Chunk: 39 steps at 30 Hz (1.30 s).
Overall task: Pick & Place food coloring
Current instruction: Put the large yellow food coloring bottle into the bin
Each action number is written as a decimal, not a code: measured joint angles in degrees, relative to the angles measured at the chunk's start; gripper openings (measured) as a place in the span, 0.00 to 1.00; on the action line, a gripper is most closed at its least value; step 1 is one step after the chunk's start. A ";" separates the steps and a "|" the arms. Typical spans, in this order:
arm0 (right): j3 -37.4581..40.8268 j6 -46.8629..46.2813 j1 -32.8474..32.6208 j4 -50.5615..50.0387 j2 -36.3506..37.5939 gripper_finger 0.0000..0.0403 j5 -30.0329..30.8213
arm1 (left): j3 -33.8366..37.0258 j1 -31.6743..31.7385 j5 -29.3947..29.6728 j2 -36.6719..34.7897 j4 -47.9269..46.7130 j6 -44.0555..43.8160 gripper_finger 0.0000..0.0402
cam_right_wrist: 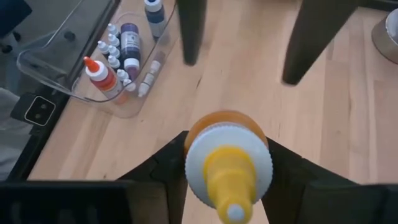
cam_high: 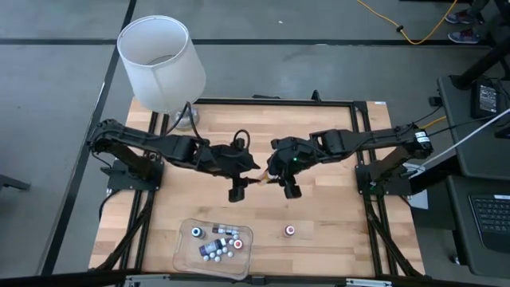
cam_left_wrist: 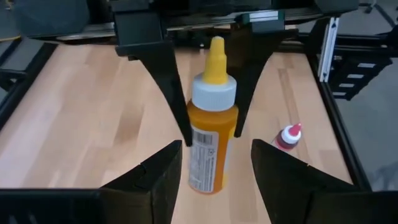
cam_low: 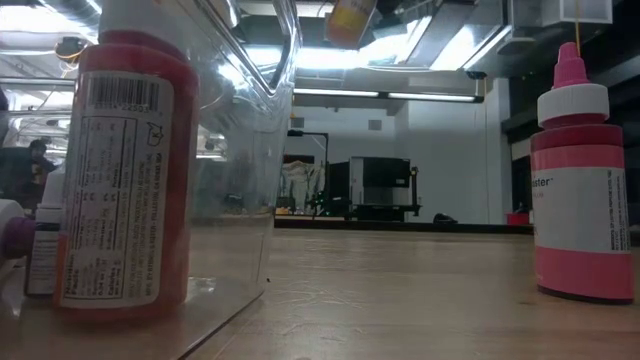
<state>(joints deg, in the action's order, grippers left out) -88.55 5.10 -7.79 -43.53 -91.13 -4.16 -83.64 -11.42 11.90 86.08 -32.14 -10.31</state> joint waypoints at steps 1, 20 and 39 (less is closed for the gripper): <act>0.00 -0.02 0.00 0.04 0.00 0.39 0.00 | 0.52 0.00 -0.10 0.00 0.69 0.00 0.48; -0.80 0.01 0.04 0.85 0.00 0.40 0.11 | 3.02 2.57 -5.39 3.30 6.33 0.63 0.53; -2.67 1.42 0.07 -0.37 0.00 0.40 0.13 | 3.03 2.84 -4.02 3.53 6.79 0.17 0.33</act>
<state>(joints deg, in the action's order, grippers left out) -91.22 6.52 -7.73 -43.90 -91.13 -4.03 -80.61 -8.58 7.88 89.61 -25.35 -10.13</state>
